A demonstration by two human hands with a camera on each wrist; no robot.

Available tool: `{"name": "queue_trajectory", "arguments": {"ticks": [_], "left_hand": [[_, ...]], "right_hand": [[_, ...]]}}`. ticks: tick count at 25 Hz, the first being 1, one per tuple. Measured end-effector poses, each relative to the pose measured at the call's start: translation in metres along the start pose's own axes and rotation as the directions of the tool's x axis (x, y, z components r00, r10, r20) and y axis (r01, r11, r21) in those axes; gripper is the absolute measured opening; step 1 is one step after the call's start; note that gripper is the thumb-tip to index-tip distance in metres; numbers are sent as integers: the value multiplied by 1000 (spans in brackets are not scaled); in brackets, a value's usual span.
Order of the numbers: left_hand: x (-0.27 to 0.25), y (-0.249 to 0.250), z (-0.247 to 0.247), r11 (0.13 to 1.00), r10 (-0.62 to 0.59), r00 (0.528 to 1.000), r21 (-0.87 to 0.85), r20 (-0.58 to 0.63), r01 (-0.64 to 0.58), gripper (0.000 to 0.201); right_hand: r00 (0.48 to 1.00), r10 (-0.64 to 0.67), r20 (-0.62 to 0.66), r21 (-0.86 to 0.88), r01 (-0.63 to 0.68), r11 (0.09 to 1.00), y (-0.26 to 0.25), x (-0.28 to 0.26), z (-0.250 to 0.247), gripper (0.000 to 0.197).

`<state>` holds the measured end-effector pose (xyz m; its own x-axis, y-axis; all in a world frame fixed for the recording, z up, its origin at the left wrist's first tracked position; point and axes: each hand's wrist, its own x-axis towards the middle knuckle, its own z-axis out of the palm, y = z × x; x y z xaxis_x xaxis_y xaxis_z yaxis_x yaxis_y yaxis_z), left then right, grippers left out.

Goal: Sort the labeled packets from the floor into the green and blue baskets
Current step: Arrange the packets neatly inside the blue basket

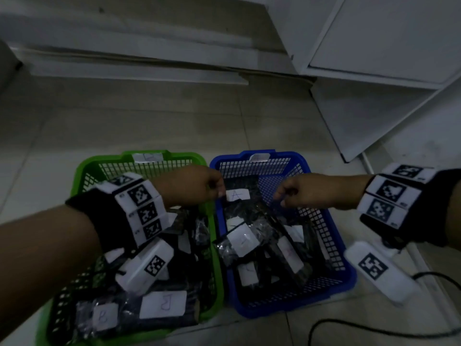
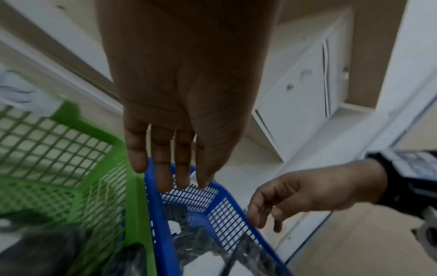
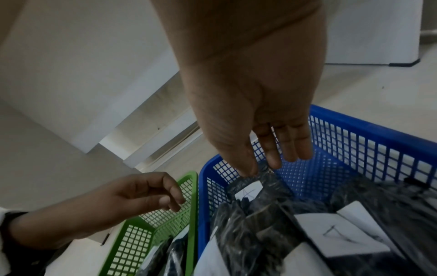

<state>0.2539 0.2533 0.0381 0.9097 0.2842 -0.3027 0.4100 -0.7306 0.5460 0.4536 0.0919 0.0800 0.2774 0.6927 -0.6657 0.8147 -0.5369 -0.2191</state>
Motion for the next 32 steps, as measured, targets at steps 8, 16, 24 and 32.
{"name": "queue_trajectory", "arguments": {"ticks": [8,16,24,32], "left_hand": [[59,36,24,994,-6,1000,112,-11,8,19],[61,28,71,974,-136,990,185,31,128,31],[75,37,78,925,-179,982,351,54,149,38],[92,40,74,894,-271,945,411,184,176,48]], "right_hand": [[997,-67,-42,104,71,992,60,28,28,27],[989,-145,-5,340,138,930,44,73,67,34],[955,108,-277,656,106,747,82,97,37,16],[957,114,-268,511,41,858,93,130,54,39]]}}
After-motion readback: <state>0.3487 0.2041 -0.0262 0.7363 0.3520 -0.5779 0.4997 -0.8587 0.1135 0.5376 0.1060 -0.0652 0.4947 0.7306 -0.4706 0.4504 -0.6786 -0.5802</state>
